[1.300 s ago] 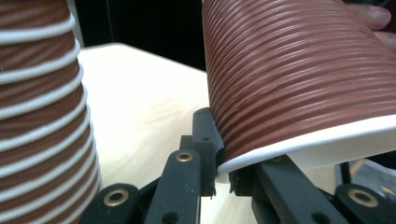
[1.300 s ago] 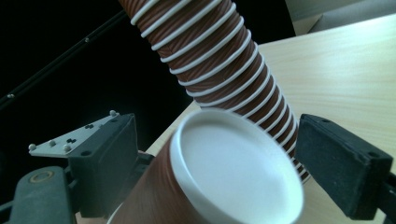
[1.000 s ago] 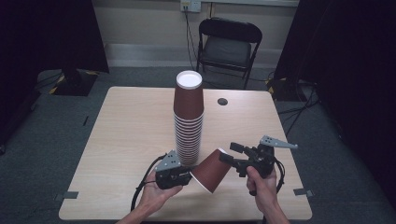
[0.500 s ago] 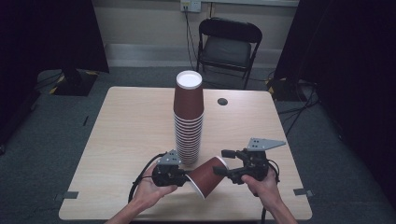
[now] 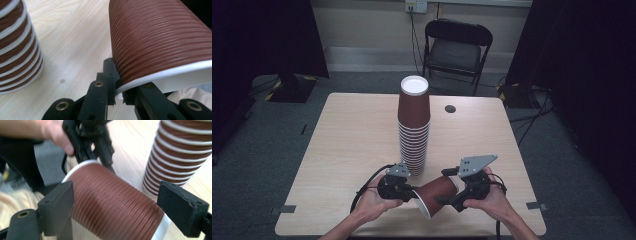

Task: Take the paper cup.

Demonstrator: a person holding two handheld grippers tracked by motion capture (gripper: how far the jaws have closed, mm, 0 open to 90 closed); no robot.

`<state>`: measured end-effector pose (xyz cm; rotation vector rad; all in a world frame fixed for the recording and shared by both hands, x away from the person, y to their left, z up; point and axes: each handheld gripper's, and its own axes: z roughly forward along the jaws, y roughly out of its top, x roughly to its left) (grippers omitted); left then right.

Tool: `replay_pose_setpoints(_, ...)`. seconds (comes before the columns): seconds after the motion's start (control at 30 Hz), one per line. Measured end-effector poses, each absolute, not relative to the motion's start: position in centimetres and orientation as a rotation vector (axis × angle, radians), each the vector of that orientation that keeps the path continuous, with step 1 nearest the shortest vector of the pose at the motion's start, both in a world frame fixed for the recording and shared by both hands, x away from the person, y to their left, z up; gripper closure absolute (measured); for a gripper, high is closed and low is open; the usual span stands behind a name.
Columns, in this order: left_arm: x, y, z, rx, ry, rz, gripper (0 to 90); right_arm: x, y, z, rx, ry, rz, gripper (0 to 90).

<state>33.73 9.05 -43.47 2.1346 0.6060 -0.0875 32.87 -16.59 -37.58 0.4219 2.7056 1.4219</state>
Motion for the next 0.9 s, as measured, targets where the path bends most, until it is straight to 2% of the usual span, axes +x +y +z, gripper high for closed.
replay_pose_setpoints(0.27,34.0,8.6,-43.5,2.163,0.594,-0.167,84.1,32.4,-15.5,-37.9,0.219,2.796,1.232,12.6)
replay_pose_setpoints(0.57,34.6,9.0,-43.2,2.08,0.627,-0.26,85.1,31.3,-14.6,-38.0,0.026,2.789,1.03,8.8)
replay_pose_setpoints(0.9,34.8,8.6,-43.1,2.053,0.623,-0.277,86.2,30.5,-13.1,-38.7,-0.075,2.801,0.917,7.8)
